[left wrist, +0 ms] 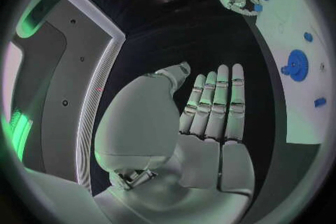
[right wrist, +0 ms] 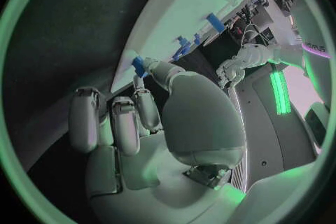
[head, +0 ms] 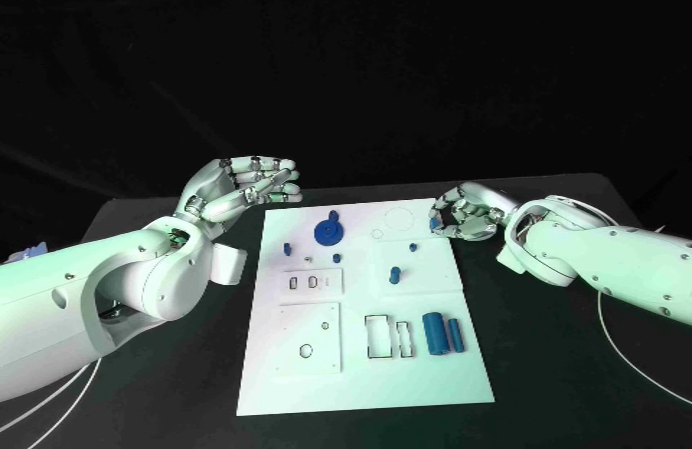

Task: Assemble the parts on the task board

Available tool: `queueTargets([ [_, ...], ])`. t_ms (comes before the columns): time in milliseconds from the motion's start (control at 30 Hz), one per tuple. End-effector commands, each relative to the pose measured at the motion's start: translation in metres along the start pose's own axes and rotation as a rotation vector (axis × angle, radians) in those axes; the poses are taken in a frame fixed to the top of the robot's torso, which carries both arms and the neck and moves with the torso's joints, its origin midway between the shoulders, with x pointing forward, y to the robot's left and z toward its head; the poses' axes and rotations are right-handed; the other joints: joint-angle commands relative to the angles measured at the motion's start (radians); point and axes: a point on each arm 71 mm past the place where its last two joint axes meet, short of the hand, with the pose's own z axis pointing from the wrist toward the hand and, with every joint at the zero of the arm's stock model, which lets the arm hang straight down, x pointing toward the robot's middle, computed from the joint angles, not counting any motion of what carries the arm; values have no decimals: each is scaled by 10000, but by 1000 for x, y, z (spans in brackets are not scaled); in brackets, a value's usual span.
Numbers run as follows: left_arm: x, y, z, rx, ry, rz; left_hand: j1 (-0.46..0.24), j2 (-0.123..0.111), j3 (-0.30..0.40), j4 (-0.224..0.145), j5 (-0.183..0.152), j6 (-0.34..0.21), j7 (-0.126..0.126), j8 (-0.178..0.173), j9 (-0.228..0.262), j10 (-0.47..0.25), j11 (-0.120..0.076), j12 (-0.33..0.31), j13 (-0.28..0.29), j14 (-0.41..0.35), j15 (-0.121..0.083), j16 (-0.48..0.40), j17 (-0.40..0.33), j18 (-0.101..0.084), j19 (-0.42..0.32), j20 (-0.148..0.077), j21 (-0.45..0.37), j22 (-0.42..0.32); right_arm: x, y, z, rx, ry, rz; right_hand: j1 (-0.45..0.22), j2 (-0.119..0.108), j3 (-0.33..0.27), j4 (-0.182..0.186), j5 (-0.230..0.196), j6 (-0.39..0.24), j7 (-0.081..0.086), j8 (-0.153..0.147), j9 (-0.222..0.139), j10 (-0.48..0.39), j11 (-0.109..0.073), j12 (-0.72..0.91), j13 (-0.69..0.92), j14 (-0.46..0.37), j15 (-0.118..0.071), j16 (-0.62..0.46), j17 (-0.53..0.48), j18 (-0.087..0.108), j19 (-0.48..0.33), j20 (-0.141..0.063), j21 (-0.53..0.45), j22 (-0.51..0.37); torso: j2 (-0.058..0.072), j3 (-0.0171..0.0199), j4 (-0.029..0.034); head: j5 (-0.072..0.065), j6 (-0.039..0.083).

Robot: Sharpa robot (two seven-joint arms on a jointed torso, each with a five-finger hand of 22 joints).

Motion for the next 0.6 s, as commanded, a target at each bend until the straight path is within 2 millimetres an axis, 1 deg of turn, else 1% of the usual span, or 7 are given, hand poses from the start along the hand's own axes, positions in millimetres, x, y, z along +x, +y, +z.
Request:
queueTargets([
  [33, 2, -1, 1, 90, 181, -119, -95, -7, 61, 23, -41, -37, 201, -63, 15, -11, 49, -45, 4, -66, 10, -45, 14, 48, 29, 66, -50, -13, 1, 0, 1, 45, 1, -94, 1, 57, 80, 4, -54, 72, -3, 35, 10, 78, -25, 43, 123, 1014, 30, 37, 2370, -29, 47, 7, 62, 539, 5, -2, 9, 2, -13],
  [200, 2, -1, 0, 82, 183, -119, -95, -7, 61, 23, -41, -37, 201, -63, 15, -11, 49, -45, 4, -66, 10, -45, 14, 48, 29, 66, -50, -13, 3, 0, 1, 61, 38, -85, -1, 57, 82, 3, -58, 79, -3, 37, 11, 81, -26, 45, 125, 1015, 29, 39, 2375, -32, 53, 6, 70, 548, 5, 3, -4, 13, -44],
  [333, 2, -1, 0, 77, 183, -119, -106, -9, 109, -25, -42, -37, 203, -71, 21, 1, 50, -74, 5, -67, 10, -73, 50, 48, 32, 66, -55, -28, 4, 0, 1, 63, 61, -83, -7, 61, 88, 1, -65, 98, -5, 42, 12, 89, -27, 51, 133, 1015, 27, 38, 2373, -34, 61, 4, 79, 559, 3, 3, -1, 16, -41],
  [533, 2, -1, 1, 72, 181, -118, -106, -9, 109, -25, -42, -37, 203, -71, 21, 1, 50, -74, 5, -67, 10, -73, 50, 48, 32, 66, -55, -28, 4, 0, 1, 57, 45, -89, -49, 161, 175, -19, -85, 407, -79, 181, 66, 128, -87, 71, 162, 1017, -17, 41, 2384, -42, 87, -30, 105, 603, 1, 4, 10, 20, -56],
  [600, 2, -1, 1, 69, 177, -116, -106, -9, 109, -25, -42, -37, 203, -71, 21, 1, 50, -74, 5, -67, 10, -73, 50, 48, 32, 66, -55, -28, 4, 1, 2, 49, -5, -89, -70, 235, 210, -29, -92, 613, -163, 318, 125, 148, -154, 79, 178, 1019, -68, 42, 2388, -47, 105, -67, 123, 631, 3, 6, 7, 25, -60],
])
